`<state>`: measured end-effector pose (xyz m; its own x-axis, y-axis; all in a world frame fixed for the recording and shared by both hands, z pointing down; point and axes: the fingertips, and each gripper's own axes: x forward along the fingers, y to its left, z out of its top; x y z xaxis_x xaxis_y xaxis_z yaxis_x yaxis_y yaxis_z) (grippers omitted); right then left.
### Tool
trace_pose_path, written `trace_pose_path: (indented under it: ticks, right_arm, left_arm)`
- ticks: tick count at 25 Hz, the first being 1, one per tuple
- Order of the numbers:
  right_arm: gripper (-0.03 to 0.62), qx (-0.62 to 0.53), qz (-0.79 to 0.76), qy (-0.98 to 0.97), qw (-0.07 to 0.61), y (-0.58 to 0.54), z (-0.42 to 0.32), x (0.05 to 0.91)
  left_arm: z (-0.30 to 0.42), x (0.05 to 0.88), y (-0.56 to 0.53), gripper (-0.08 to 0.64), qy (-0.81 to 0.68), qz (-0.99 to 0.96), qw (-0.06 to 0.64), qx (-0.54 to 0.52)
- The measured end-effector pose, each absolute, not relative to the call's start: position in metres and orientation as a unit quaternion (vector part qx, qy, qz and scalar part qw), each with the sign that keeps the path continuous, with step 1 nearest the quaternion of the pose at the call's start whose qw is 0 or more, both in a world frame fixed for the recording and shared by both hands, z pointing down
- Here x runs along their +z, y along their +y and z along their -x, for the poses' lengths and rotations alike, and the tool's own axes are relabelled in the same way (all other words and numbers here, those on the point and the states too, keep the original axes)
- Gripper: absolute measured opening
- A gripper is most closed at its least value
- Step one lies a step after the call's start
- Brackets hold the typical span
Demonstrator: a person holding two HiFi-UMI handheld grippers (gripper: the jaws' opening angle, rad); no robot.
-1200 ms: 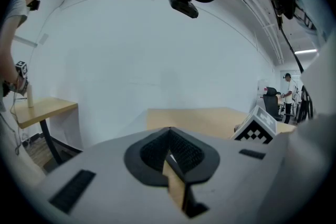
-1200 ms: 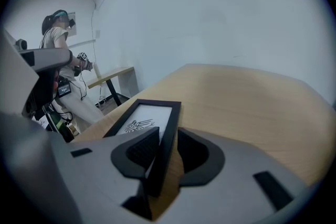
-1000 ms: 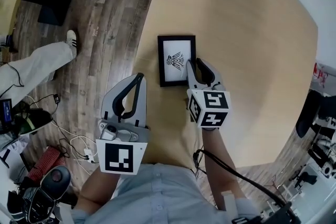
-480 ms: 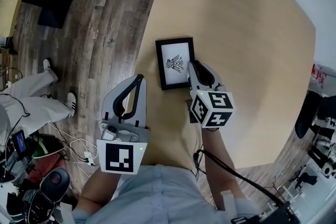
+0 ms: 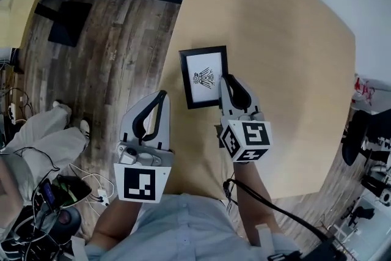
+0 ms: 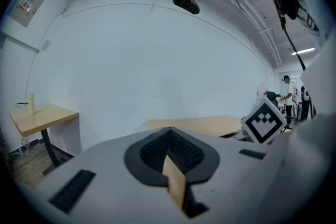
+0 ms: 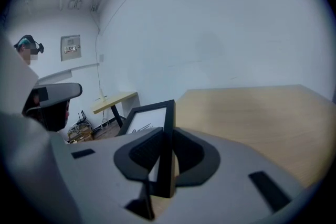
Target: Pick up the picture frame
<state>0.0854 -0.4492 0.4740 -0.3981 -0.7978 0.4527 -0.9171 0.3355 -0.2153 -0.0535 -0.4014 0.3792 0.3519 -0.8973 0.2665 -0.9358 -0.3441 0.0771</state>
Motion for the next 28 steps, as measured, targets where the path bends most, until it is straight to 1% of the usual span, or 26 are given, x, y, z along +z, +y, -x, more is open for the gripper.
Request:
trace_pose_path:
  ticks: [6,11,14,17,28]
  right_arm:
    - [0.058,0.151,-0.544,-0.822,0.069,-0.427,-0.068,0.399]
    - [0.058,0.095,-0.555,-0.826,0.016,-0.418,-0.075,0.341]
    - [0.058,0.058,-0.557,-0.829,-0.008,-0.408,-0.072,0.308]
    - [0.058,0.033,-0.559,-0.828,-0.026,-0.396,-0.068,0.284]
    - [0.058,-0.006,-0.566,-0.822,-0.062,-0.371,-0.068,0.244]
  left_arm:
    - [0.071,0.349,-0.376,0.0,-0.566,-0.819,0.077,0.056]
    - [0.069,0.323,-0.378,0.0,-0.565,-0.823,0.049,0.033]
    - [0.076,0.302,-0.38,0.0,-0.562,-0.827,0.006,0.025]
    - [0.083,0.279,-0.384,0.0,-0.563,-0.826,-0.033,0.016]
    - [0.076,0.232,-0.377,0.001,-0.554,-0.83,-0.066,-0.015]
